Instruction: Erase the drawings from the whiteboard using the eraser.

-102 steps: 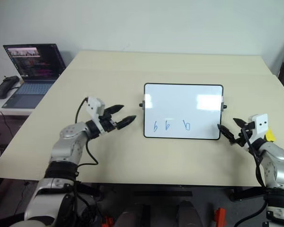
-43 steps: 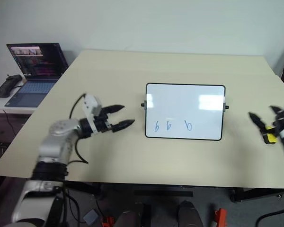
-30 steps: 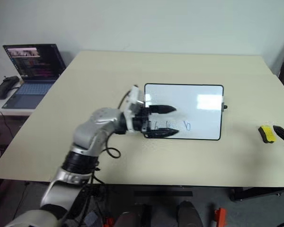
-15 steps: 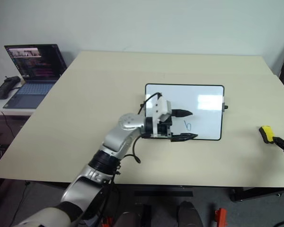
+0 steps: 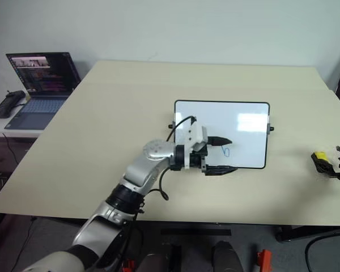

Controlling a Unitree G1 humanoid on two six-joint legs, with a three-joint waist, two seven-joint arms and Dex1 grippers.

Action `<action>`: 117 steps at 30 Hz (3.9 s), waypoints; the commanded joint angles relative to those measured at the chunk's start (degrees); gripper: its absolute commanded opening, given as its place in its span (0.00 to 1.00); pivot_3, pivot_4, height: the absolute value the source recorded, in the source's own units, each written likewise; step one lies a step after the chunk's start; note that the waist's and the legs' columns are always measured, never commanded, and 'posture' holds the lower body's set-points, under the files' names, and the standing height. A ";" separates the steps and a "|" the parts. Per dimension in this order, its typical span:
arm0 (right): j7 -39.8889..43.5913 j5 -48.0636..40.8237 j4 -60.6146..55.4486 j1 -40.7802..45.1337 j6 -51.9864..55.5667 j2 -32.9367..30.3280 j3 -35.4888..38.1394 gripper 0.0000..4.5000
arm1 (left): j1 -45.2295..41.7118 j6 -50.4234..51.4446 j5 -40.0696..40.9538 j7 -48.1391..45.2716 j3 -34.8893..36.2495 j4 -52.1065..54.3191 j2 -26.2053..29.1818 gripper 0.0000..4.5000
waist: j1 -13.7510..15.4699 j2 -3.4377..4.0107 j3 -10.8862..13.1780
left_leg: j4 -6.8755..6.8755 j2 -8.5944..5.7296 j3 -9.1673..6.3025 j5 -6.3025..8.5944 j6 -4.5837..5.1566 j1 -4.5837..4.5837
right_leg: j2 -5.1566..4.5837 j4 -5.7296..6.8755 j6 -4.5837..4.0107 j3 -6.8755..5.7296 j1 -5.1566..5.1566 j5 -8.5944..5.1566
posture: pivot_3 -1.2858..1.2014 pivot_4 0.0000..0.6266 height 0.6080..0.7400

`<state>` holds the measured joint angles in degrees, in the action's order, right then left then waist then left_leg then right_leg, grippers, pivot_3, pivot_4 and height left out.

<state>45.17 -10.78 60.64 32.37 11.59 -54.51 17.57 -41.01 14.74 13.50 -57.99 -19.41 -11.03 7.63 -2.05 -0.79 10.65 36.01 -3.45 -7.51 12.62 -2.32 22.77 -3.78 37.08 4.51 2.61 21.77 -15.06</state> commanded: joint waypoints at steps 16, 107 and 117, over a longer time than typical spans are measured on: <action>1.53 -1.23 1.31 1.76 -1.79 0.42 1.25 0.22 | 1.12 1.43 0.43 0.33 0.36 4.96 0.91 1.00 | -0.02 0.01 0.00 | 0.01 0.00 -0.01 0.00 0.00 0.00 | 0.00 0.01 0.00 0.00 0.00 0.00 | 0.52 0.24 1.00; 16.06 -9.41 -85.61 -16.16 21.91 -0.97 -10.84 0.22 | 15.66 -5.73 5.19 -5.74 17.89 7.32 27.64 1.00 | 0.57 -0.14 -0.02 | -0.09 0.91 -0.14 0.11 -0.45 0.13 | 0.62 0.48 -0.70 -0.22 0.56 -0.04 | 0.52 0.24 1.00; 16.11 -5.49 -82.08 -21.05 17.75 -6.28 -11.10 0.22 | 14.93 -5.85 4.24 -6.29 17.30 8.41 28.18 1.00 | 0.20 -0.15 0.01 | -0.08 0.95 -0.07 0.11 -0.45 0.09 | 0.64 0.39 -0.61 -0.18 0.52 -0.11 | 0.52 0.24 1.00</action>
<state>61.18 -16.43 -20.66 10.61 30.50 -60.13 5.48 -25.17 9.57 17.66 -64.30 -2.31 -4.69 35.16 -1.85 -0.94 10.66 35.94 -2.50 -7.59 12.73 -2.77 22.87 -3.14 37.47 3.89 2.43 22.29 -15.16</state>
